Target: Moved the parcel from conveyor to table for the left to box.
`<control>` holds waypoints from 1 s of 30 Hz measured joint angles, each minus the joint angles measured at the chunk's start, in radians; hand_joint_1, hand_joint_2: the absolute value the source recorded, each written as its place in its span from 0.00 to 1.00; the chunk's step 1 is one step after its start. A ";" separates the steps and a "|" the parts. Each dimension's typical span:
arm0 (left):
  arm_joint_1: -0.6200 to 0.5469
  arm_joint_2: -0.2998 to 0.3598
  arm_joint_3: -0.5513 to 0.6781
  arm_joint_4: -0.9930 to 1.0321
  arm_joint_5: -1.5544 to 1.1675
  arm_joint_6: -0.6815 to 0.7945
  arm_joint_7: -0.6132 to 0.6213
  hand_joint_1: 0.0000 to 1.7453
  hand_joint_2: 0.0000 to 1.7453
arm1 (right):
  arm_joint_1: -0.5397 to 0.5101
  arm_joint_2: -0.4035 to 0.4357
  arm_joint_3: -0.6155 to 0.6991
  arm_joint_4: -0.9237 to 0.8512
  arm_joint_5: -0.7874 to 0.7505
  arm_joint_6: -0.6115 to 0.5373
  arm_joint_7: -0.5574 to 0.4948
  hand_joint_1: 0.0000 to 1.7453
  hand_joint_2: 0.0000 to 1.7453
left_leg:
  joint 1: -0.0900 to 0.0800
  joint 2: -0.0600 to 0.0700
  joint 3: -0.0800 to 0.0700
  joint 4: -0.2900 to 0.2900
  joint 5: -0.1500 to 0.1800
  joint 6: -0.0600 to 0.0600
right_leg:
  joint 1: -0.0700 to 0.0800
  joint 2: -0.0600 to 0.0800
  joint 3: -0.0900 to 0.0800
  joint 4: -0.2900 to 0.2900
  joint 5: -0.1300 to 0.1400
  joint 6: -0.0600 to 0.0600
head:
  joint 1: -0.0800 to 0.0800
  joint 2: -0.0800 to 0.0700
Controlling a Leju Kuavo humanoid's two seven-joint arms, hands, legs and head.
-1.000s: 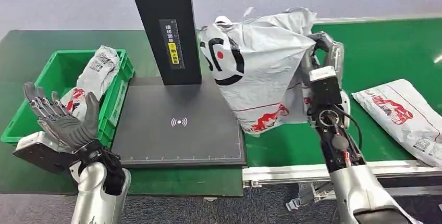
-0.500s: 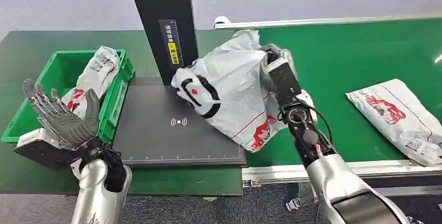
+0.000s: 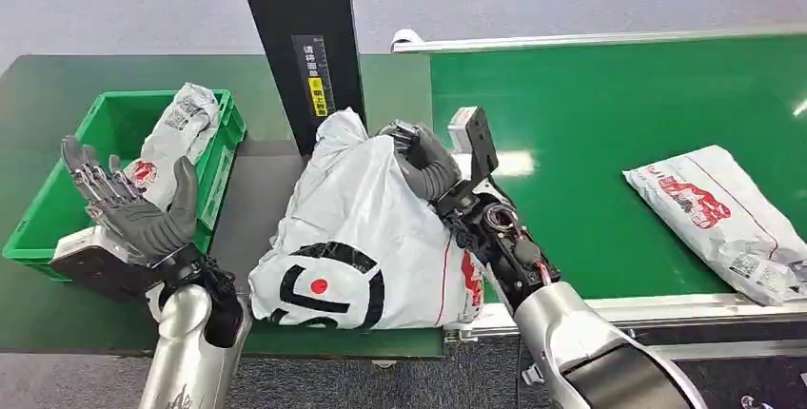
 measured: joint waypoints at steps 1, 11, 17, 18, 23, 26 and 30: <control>0.000 0.000 0.000 0.002 0.000 0.000 0.000 0.00 1.00 | -0.005 0.001 -0.006 0.003 -0.025 0.008 0.015 1.00 1.00 | 0.000 0.000 0.000 0.000 0.000 0.000 | 0.000 0.000 0.000 0.000 0.000 0.000 | 0.000 0.000; -0.004 -0.002 0.004 0.023 0.021 -0.024 0.000 0.00 1.00 | -0.113 0.000 0.021 0.114 0.143 -0.441 0.201 0.00 1.00 | 0.000 0.000 0.000 0.000 0.000 0.000 | 0.000 0.000 0.000 0.000 0.000 0.000 | 0.000 0.000; -0.022 -0.009 -0.005 0.046 0.013 -0.008 0.000 0.00 1.00 | -0.153 0.006 0.061 0.182 0.186 -0.612 0.338 0.00 1.00 | 0.000 0.000 0.000 0.000 0.000 0.000 | 0.000 0.000 0.000 0.000 0.000 0.000 | 0.000 0.000; -0.026 -0.010 -0.008 0.050 0.010 -0.001 0.000 0.00 1.00 | -0.155 0.007 0.064 0.189 0.186 -0.615 0.347 0.00 1.00 | 0.000 0.000 0.000 0.000 0.000 0.000 | 0.000 0.000 0.000 0.000 0.000 0.000 | 0.000 0.000; -0.034 -0.011 -0.013 0.052 0.005 0.016 0.000 0.00 1.00 | -0.157 0.011 0.071 0.212 0.170 -0.587 0.344 0.00 1.00 | 0.000 0.000 0.000 0.000 0.000 0.000 | 0.000 0.000 0.000 0.000 0.000 0.000 | 0.000 0.000; -0.035 -0.011 -0.013 0.051 0.000 0.022 0.000 0.00 1.00 | -0.156 0.013 0.041 0.221 0.043 -0.491 0.329 0.00 1.00 | 0.000 0.000 0.000 0.000 0.000 0.000 | 0.000 0.000 0.000 0.000 0.000 0.000 | 0.000 0.000; -0.035 -0.010 -0.027 0.056 -0.001 -0.029 0.000 0.00 1.00 | -0.147 0.018 -0.057 0.233 -0.155 -0.329 0.393 0.00 1.00 | 0.000 0.000 0.000 0.000 0.000 0.000 | 0.000 0.000 0.000 0.000 0.000 0.000 | 0.000 0.000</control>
